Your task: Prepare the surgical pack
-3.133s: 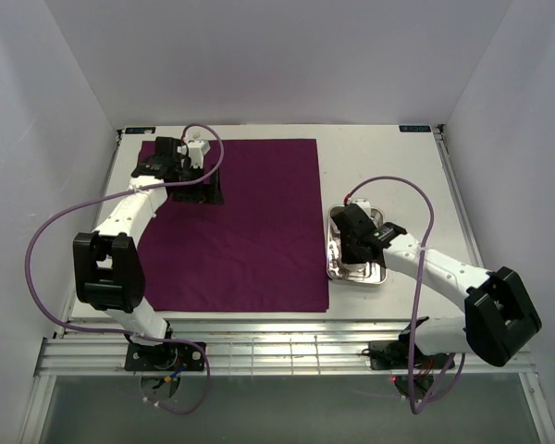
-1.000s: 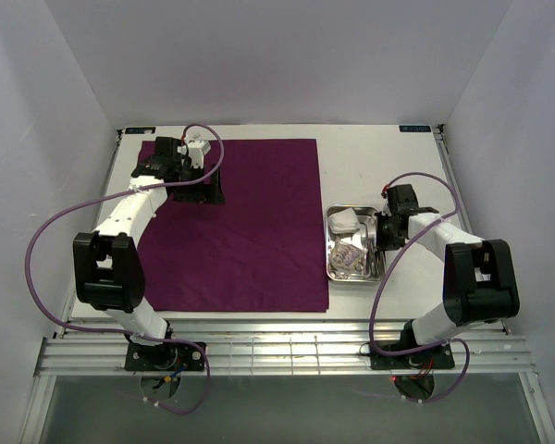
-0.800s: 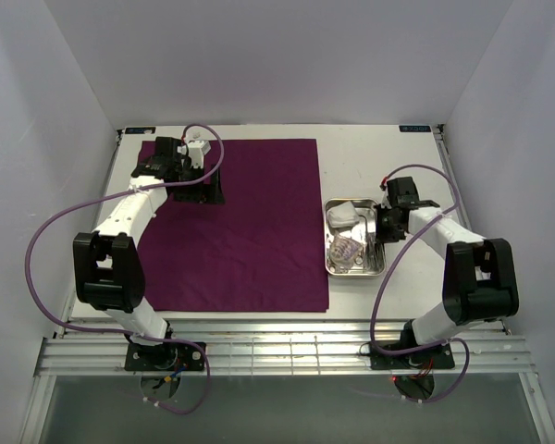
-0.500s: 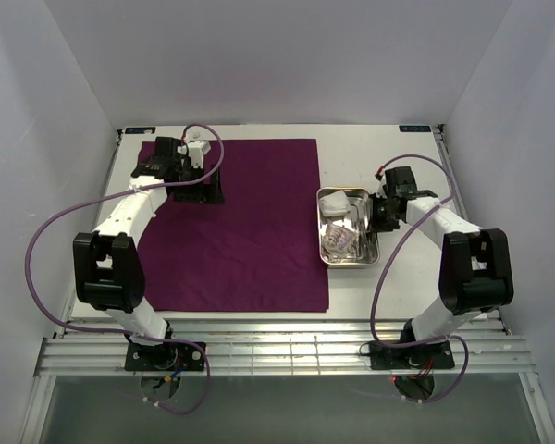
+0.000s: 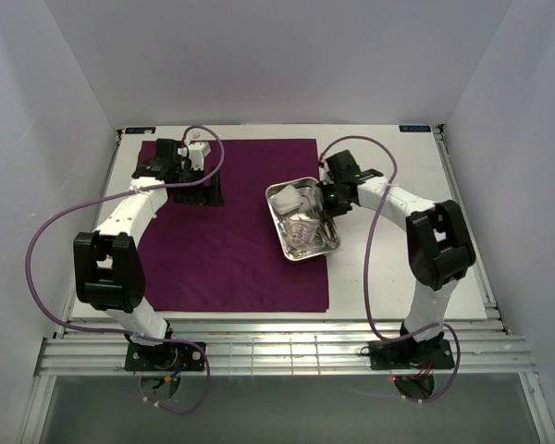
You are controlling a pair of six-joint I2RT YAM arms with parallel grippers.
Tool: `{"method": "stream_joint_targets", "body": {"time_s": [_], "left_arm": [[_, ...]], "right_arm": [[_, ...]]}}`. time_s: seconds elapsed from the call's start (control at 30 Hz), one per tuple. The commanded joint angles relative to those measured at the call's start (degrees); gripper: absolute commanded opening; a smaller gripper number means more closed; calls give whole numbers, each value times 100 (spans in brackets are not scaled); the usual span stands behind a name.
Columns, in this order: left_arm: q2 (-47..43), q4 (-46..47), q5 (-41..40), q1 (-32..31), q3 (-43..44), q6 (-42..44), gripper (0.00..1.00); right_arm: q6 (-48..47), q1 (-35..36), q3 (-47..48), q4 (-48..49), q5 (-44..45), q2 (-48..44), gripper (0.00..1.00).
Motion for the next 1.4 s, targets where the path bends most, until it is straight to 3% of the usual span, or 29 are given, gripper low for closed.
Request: {"method": "stream_joint_targets", "body": {"time_s": [0.0,0.3,0.5,0.6,0.73,0.97,1.23,1.37], "left_arm": [[-103,91,-101,44,-3,100,97],[204,179,-338,53,-56,460,93],[767,223,100,27,23,654,77],[995,354,224,-9,111,680,66],[1189,451,128,-9,269,777,55],[1339,443,321,-35,401,918,44],[1418,539,549,-44,296,874,25],[1374,548,663,-53,94,883,24]], "right_arm": [[265,555,711,146,-318,391,8],[213,1566,2399,-373,86,1710,8],[98,1839,2619,-294,7,1904,8],[-16,1883,2716,-329,-81,1974,21],[-78,1884,2725,-338,-37,1904,36],[-210,1883,2734,-364,95,1746,38],[-34,1875,2322,-329,147,1141,38],[150,1796,1795,-268,420,648,38]]}}
